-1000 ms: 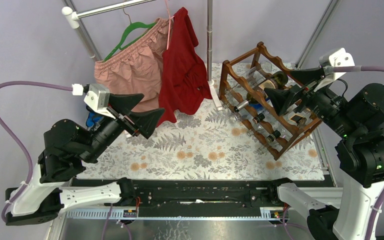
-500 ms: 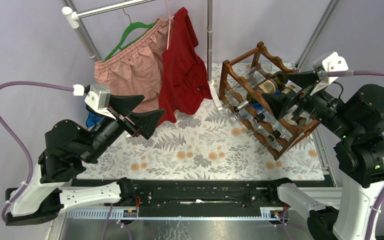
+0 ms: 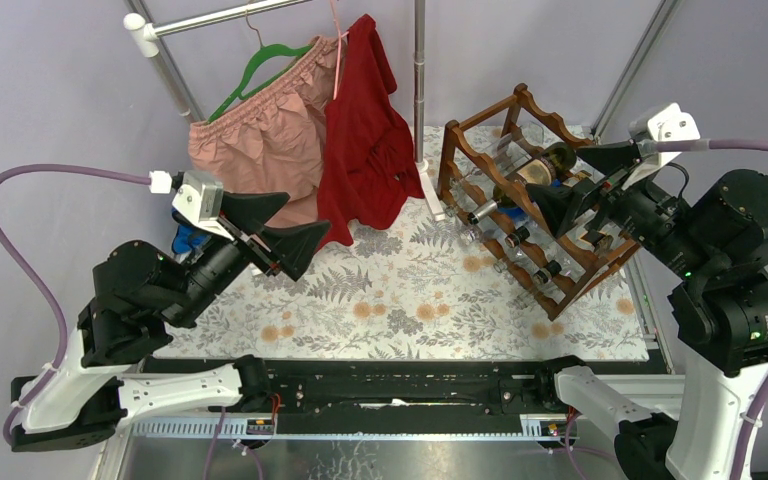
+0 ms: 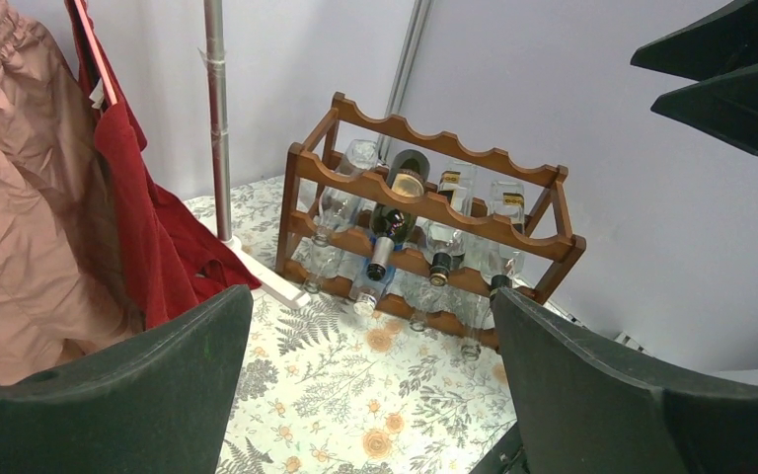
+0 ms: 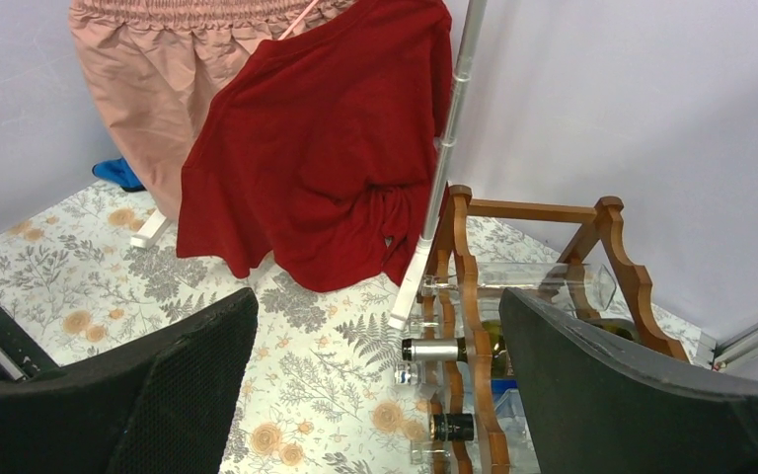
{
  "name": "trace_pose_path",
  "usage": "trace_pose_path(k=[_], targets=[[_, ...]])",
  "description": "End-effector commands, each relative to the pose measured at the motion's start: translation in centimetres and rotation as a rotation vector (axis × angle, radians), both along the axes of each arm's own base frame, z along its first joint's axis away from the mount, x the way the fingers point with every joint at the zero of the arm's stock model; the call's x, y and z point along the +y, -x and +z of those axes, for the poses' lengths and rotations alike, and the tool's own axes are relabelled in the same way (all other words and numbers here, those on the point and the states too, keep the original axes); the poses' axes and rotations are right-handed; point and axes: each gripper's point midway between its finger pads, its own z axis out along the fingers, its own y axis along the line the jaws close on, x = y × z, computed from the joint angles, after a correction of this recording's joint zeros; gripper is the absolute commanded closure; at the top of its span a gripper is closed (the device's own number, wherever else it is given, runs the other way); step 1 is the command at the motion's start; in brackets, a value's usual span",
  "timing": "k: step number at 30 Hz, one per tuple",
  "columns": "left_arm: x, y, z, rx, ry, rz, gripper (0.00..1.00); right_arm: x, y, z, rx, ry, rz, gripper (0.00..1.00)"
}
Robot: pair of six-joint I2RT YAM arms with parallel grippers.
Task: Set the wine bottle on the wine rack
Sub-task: Reset both arms
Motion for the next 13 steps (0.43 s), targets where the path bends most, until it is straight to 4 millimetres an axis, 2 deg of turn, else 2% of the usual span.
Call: trace_pose_path(k=[1,13], targets=[[0.18,0.02,-0.09,0.001,0.007,0.003,0.01,-0.64,0.11,1.79,-0.070,-0.011,-0.034,0.00],[-0.16,-0.23,-0.37,0.001,-0.006,0.007,0.01,-1.00,-0.09,1.42,-0.073,0.002,-0.055,0.00]])
